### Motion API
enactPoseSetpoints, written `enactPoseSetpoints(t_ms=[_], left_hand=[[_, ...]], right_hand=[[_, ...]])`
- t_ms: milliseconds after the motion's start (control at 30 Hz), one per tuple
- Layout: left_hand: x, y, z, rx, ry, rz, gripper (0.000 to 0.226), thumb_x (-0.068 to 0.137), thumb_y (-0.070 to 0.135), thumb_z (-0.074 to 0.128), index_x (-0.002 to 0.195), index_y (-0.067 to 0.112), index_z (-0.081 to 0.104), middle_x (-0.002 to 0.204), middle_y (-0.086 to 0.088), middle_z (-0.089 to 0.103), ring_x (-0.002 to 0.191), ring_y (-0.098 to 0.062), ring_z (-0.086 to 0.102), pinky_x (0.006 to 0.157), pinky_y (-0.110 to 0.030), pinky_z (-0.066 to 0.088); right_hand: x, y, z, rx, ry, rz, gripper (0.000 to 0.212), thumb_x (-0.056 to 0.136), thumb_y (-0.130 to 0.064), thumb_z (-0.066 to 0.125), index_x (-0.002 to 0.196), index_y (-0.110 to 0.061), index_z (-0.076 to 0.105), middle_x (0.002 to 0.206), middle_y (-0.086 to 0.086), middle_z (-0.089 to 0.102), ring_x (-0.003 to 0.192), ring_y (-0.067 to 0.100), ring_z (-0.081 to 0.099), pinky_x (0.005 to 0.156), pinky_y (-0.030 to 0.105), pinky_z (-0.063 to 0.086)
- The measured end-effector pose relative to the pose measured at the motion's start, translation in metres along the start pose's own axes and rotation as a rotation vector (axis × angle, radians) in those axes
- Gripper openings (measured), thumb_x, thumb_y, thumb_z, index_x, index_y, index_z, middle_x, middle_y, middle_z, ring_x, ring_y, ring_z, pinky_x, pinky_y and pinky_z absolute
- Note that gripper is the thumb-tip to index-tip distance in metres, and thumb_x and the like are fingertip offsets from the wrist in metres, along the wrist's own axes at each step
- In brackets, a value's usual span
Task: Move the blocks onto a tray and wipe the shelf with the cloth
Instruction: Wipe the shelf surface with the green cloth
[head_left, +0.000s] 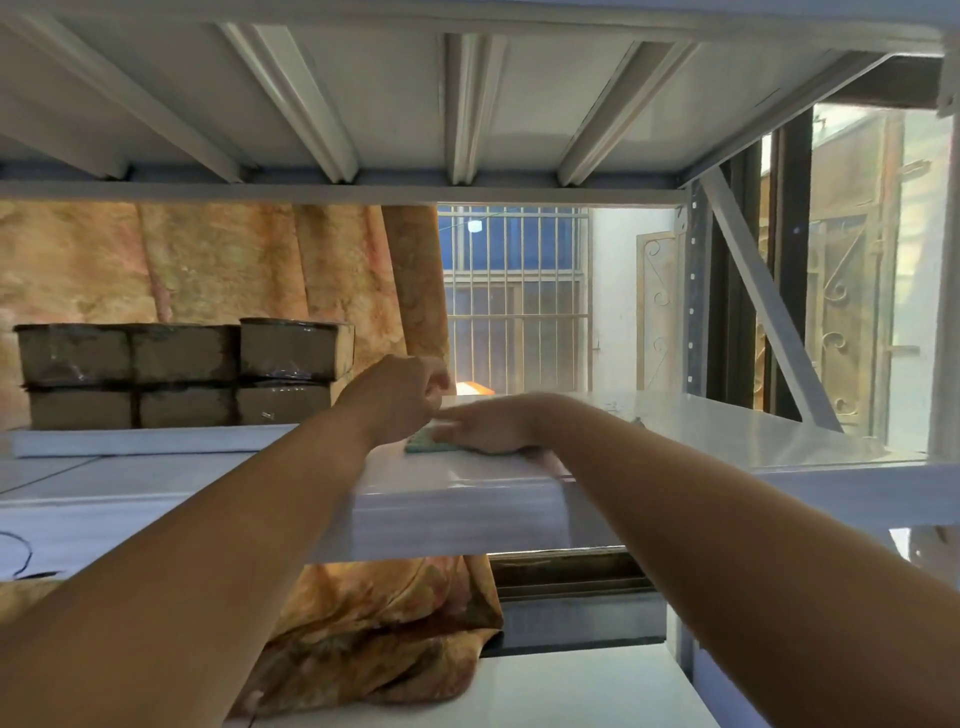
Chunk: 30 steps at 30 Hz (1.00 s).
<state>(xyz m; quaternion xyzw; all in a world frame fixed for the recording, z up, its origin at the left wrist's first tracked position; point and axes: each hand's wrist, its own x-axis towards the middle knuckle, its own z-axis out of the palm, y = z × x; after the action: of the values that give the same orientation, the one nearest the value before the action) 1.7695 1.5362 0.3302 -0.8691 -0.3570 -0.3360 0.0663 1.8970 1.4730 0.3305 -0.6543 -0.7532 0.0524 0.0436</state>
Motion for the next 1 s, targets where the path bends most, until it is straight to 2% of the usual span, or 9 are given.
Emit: enactPoseSetpoints(t_ms=[100,167,267,367,500,600,700,833,1000], left_hand=[[-0.001,-0.007,0.001,-0.016,0.045,-0.033,0.025,0.088,0.018,0.046,0.106,0.020,0.063,0.109,-0.004,0.068,0.095,-0.022,0.060,0.078,-0.030,0.046],[-0.001,-0.008,0.002,-0.054,0.049,-0.039,0.024,0.087,0.020,0.045,0.103,0.020,0.064,0.105,-0.003,0.068,0.091,-0.020,0.059,0.074,-0.028,0.045],[-0.004,-0.003,0.001,-0.202,0.058,-0.046,0.016,0.090,0.026,0.046,0.090,0.026,0.062,0.093,0.004,0.064,0.082,-0.012,0.055,0.062,-0.019,0.037],[-0.006,0.004,-0.004,-0.304,0.042,-0.025,0.017,0.091,0.035,0.046,0.086,0.030,0.061,0.088,0.011,0.062,0.077,-0.001,0.053,0.063,-0.016,0.035],[-0.007,0.006,-0.005,-0.333,0.024,-0.011,0.013,0.091,0.034,0.049,0.088,0.031,0.062,0.092,0.013,0.060,0.081,0.000,0.053,0.064,-0.013,0.033],[-0.006,0.009,-0.006,-0.310,0.016,0.004,0.026,0.093,0.039,0.044,0.086,0.026,0.066,0.084,0.014,0.058,0.074,0.006,0.049,0.062,-0.015,0.032],[-0.004,0.014,-0.007,-0.312,-0.033,0.012,0.047,0.095,0.048,0.030,0.080,0.024,0.067,0.081,0.013,0.060,0.073,0.003,0.051,0.064,-0.018,0.033],[0.007,0.015,-0.004,-0.165,-0.140,0.027,0.032,0.095,0.032,0.043,0.087,0.020,0.071,0.095,-0.005,0.071,0.077,-0.018,0.060,0.063,-0.025,0.040],[0.028,0.012,0.000,-0.085,-0.230,0.077,0.027,0.092,0.011,0.045,0.103,0.018,0.068,0.107,0.004,0.067,0.089,-0.008,0.057,0.068,-0.014,0.039]], right_hand=[[0.007,-0.002,0.006,0.018,-0.095,0.066,0.056,0.097,-0.053,0.013,0.149,-0.033,0.018,0.157,0.004,0.021,0.141,0.024,0.024,0.113,0.039,0.015],[0.002,-0.001,0.004,0.012,-0.123,0.056,0.053,0.098,-0.052,0.013,0.149,-0.037,0.012,0.158,0.003,0.014,0.143,0.024,0.018,0.112,0.039,0.013],[-0.008,-0.002,0.003,0.032,-0.152,0.040,0.054,0.097,-0.055,0.014,0.148,-0.041,0.009,0.159,0.002,0.006,0.145,0.023,0.011,0.112,0.040,0.010],[-0.019,-0.009,0.004,0.050,-0.170,0.020,0.053,0.096,-0.057,0.014,0.147,-0.044,0.007,0.160,0.000,-0.001,0.146,0.022,0.005,0.113,0.041,0.006],[-0.035,-0.012,0.005,0.067,-0.179,-0.063,0.053,0.097,-0.054,0.015,0.148,-0.042,0.006,0.159,-0.003,-0.003,0.145,0.016,-0.007,0.113,0.041,-0.003],[-0.045,-0.015,0.006,0.089,-0.178,-0.083,0.052,0.098,-0.051,0.016,0.148,-0.040,0.005,0.159,-0.006,-0.002,0.144,0.013,-0.008,0.112,0.039,-0.003],[-0.050,-0.016,0.005,0.105,-0.182,-0.080,0.052,0.099,-0.051,0.017,0.148,-0.039,0.005,0.159,-0.007,-0.003,0.144,0.013,-0.009,0.112,0.040,-0.003],[-0.044,-0.015,0.005,0.062,-0.179,-0.069,0.054,0.098,-0.053,0.017,0.148,-0.040,0.006,0.159,-0.004,-0.005,0.145,0.017,-0.007,0.113,0.041,-0.002],[-0.030,-0.010,0.002,0.022,-0.195,-0.091,0.054,0.097,-0.054,0.016,0.148,-0.038,0.004,0.159,-0.007,-0.001,0.145,0.013,-0.005,0.112,0.039,-0.001]])
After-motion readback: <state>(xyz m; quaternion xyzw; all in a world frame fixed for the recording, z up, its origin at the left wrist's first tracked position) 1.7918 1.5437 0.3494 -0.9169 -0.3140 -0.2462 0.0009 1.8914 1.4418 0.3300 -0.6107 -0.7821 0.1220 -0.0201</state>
